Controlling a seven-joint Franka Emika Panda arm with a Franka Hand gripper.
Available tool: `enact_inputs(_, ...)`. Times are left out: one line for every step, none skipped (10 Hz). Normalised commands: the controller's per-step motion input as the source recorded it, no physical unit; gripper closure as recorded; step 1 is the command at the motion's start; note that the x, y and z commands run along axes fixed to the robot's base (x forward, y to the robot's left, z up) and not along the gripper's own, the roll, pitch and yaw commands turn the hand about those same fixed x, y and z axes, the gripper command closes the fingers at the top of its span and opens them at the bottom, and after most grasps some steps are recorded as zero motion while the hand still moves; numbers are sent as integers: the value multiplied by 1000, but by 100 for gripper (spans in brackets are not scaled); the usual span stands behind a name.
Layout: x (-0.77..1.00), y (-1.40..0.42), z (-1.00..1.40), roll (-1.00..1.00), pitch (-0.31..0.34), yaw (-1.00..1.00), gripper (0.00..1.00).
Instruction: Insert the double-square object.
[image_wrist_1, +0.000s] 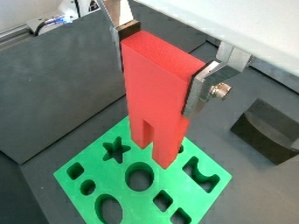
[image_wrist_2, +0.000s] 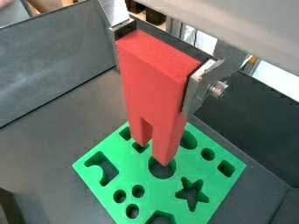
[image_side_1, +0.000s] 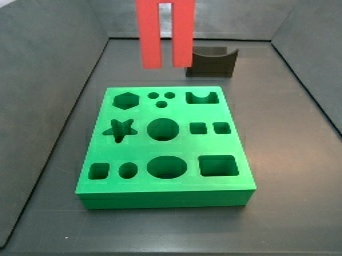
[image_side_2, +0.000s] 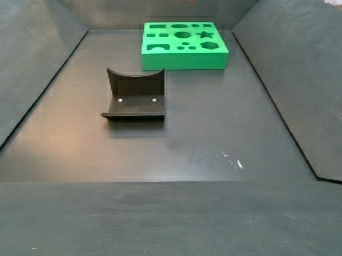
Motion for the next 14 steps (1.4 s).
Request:
enact_inputs(1000,-246,-403,187,74,0,100)
enact_inputs(1000,-246,-406,189,74,0,100)
enact_inputs(1000,-246,-406,187,73,0,100)
enact_inputs(1000,-240,-420,196,80,0,100)
enact_inputs(1000,-231,-431,204,87,0,100)
enact_inputs(1000,-223,-434,211,91,0,100)
enact_inputs(1000,-220,-434,213,91,0,100)
enact_inputs(1000,-217,-440,214,86,0,100)
enact_inputs(1000,-183,-414,204,64,0,100)
enact_inputs(949,-97,-277,171,74,-66,100)
enact_inputs(783,0,-117,136,154,-140,100)
enact_inputs(494,11,-51,67,144,-51,100)
enact_inputs(297,40,-54,37,97,0,100)
enact_inputs(263,29,-146,16,54,0,100)
